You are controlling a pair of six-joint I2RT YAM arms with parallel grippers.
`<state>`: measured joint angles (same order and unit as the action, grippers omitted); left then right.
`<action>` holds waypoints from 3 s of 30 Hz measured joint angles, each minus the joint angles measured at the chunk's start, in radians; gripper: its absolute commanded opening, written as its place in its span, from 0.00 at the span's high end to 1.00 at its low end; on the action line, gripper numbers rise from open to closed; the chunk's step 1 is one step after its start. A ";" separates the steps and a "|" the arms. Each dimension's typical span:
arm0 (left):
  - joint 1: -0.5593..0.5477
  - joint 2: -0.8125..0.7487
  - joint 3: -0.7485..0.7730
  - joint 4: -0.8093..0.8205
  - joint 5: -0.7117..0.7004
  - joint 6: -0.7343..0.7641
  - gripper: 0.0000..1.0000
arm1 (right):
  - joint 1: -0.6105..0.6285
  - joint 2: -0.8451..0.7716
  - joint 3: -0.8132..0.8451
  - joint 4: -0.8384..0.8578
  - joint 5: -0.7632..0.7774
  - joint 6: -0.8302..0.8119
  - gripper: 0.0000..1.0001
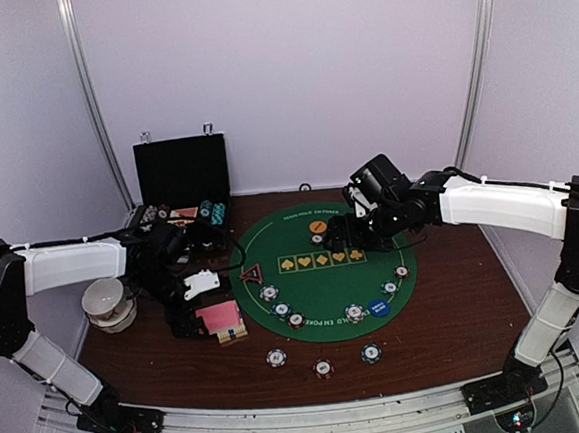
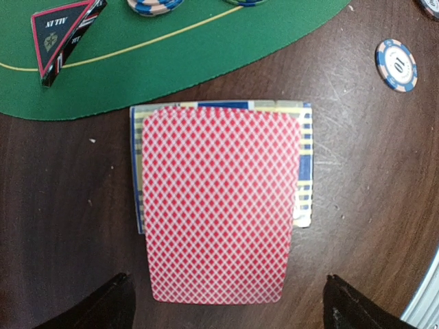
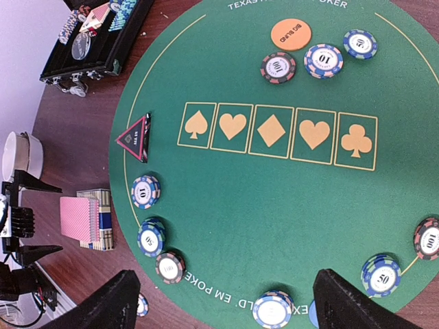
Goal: Distribute texas hold em gaming equipment
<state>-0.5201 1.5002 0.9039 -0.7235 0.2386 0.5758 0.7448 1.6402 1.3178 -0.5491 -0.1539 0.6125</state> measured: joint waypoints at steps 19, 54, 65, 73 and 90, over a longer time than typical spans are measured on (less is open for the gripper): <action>-0.006 0.046 0.039 -0.011 0.014 0.050 0.02 | 0.006 0.000 0.000 -0.002 -0.004 -0.007 0.08; -0.011 0.126 0.043 0.032 -0.021 0.082 0.02 | 0.008 0.000 0.000 -0.017 -0.008 -0.016 0.09; -0.011 0.148 0.040 0.050 -0.029 0.089 0.02 | 0.008 0.000 0.000 -0.017 -0.013 -0.022 0.09; -0.011 0.150 0.018 0.073 -0.029 0.096 0.02 | 0.008 0.000 0.000 -0.016 -0.025 -0.022 0.10; -0.011 0.159 -0.005 0.130 -0.041 0.111 0.39 | 0.008 -0.003 -0.013 -0.009 -0.030 -0.021 0.12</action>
<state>-0.5312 1.6588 0.8993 -0.5938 0.1974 0.6872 0.7525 1.6367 1.3045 -0.5583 -0.1837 0.5911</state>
